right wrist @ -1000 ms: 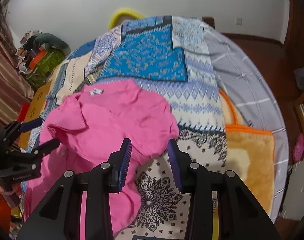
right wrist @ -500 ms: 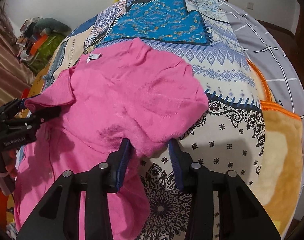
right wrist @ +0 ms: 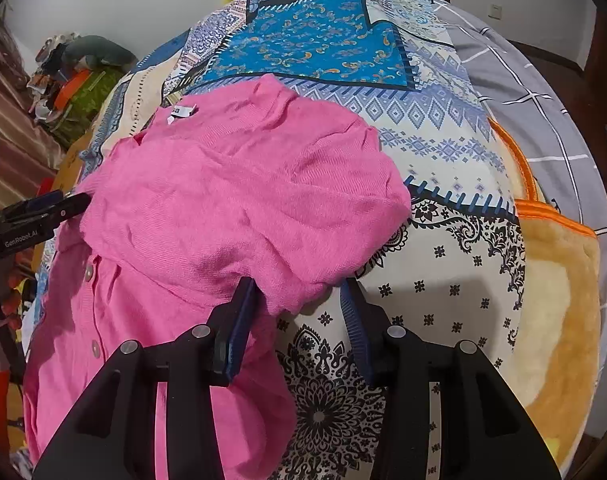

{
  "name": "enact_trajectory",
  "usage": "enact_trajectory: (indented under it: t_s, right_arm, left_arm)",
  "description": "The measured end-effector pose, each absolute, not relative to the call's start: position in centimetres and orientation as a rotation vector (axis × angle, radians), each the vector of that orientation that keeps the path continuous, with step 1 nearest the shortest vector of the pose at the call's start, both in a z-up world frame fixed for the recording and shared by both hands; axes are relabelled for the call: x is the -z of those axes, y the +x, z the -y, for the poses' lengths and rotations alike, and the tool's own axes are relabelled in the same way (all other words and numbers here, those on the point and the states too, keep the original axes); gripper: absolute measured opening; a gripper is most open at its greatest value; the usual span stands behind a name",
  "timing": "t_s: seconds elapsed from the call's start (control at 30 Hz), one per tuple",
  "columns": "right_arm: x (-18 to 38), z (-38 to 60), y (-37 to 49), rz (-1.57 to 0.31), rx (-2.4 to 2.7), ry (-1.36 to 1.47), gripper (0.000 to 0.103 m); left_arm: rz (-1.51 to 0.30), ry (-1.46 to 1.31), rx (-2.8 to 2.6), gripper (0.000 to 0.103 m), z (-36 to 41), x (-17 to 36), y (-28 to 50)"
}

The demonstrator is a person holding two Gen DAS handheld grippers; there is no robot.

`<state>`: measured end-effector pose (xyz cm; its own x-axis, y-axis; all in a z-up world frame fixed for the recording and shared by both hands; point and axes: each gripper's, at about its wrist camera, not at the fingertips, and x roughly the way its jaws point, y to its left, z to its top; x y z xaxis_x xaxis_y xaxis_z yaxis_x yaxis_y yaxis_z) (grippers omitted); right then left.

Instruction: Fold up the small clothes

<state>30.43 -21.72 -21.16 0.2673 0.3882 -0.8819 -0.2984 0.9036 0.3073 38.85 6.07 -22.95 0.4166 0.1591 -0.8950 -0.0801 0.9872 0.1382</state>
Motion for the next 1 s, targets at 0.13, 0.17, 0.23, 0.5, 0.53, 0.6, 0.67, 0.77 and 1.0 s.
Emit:
enact_trajectory:
  t_s: [0.13,0.17,0.23,0.5,0.53,0.6,0.67,0.77,1.0]
  right_arm:
    - [20.1,21.5,30.3,-1.21,-0.459,0.063,0.04]
    - [19.5,21.4,30.2,-1.202,-0.458,0.056,0.04]
    - [18.4,21.4,29.8,-1.181,-0.457,0.048,0.04]
    - [12.6,21.0,27.7,-1.077,-0.463,0.022,0.041]
    - [12.1,20.9,27.4,-1.069,-0.463,0.018,0.042]
    - [10.8,20.6,26.4,-1.044,-0.465,0.004,0.049]
    - [9.9,20.4,25.6,-1.027,-0.469,-0.013,0.05]
    - [9.0,20.1,24.4,-1.022,-0.471,-0.036,0.051]
    - [8.8,20.5,21.8,-1.031,-0.455,-0.046,0.061]
  left_arm:
    - [-1.107,0.091,-0.152,0.083,-6.6,21.8,38.1]
    - [-1.098,0.095,-0.149,0.083,-6.6,21.4,37.9]
    - [-1.077,0.099,-0.142,0.083,-6.7,20.3,37.4]
    - [-0.97,0.11,-0.111,0.083,-6.7,14.7,33.8]
    - [-0.96,0.111,-0.108,0.083,-6.7,14.2,33.3]
    - [-0.939,0.114,-0.104,0.083,-6.8,13.1,32.0]
    - [-0.927,0.115,-0.104,0.083,-6.9,12.4,31.0]
    - [-0.918,0.11,-0.106,0.083,-7.5,11.6,29.5]
    - [-0.937,0.061,-0.094,0.083,-9.9,11.3,25.9]
